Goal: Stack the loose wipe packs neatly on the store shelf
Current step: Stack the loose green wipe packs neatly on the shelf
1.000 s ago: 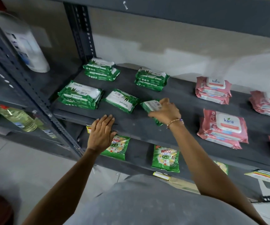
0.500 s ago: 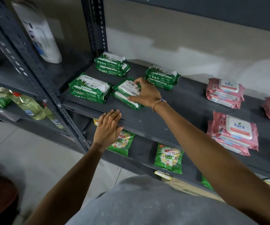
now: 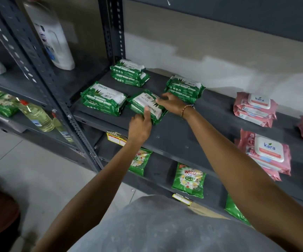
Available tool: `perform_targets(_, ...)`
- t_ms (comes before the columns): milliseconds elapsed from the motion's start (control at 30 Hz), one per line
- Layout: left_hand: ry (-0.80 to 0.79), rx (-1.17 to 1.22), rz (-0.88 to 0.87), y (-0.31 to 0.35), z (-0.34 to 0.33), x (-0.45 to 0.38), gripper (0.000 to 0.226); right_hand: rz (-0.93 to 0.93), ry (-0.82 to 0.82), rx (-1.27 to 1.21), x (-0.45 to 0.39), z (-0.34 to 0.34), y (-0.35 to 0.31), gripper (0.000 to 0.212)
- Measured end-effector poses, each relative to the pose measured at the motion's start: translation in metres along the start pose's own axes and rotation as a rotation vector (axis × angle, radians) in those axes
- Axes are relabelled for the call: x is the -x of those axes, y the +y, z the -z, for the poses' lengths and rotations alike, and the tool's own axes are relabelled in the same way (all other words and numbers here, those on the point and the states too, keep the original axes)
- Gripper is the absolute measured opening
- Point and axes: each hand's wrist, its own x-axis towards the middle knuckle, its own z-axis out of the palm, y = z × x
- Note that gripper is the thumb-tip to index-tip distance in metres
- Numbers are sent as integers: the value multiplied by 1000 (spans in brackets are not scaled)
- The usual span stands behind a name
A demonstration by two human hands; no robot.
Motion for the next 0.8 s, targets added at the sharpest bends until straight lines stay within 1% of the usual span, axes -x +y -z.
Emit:
perform_targets(33,-81,48,95,9,-2,-7,84,-21,-2,8,2,0,1,56)
perform_targets(67,-134,57,153,18,-2,-11,82,-45,-2,8,3,-1,3,52)
perform_targets(133,-155,15,174,24,-1,-22,70,-102,-2,-16,5,-4,7,55)
perform_targets(200,-164,17,152,21,6,-38,64,-178,7,-109,8,-11,9,71)
perform_targets(233,-176,58,144,20,11,-42,65,-221,8,-195,8,-15,11,82)
perform_targets(267,-193,105,126,18,14,-47,69,-270,8,-303,8,-18,13,89)
perform_targets(333,-212,156,96,14,18,-49,80,-356,-2,-470,12,-26,16,95)
perform_targets(367,-204,169,80,13,18,-48,81,-373,16,-468,13,-27,18,98)
perform_targets(433,-120,162,47,11,16,-44,80,-367,124,-286,16,-20,21,108)
perform_targets(467,-61,166,47,9,13,-42,82,-348,182,-204,15,-12,22,108)
perform_targets(533,16,256,115,8,5,-31,83,-280,196,-111,10,6,18,98)
perform_targets(567,12,321,183,11,0,-22,84,-245,174,-78,7,14,15,89)
perform_targets(600,-18,369,249,12,-7,-17,86,-210,158,-40,5,19,14,76)
perform_targets(633,-75,386,300,16,-10,-11,88,-153,153,-17,2,22,14,70)
perform_targets(700,-179,338,323,21,-17,-5,86,-96,133,-47,2,24,13,51)
perform_targets(733,-205,294,320,22,-20,-6,85,-106,120,-67,3,25,12,48)
perform_targets(800,-232,232,315,24,-20,-10,83,-139,103,-83,3,27,15,55)
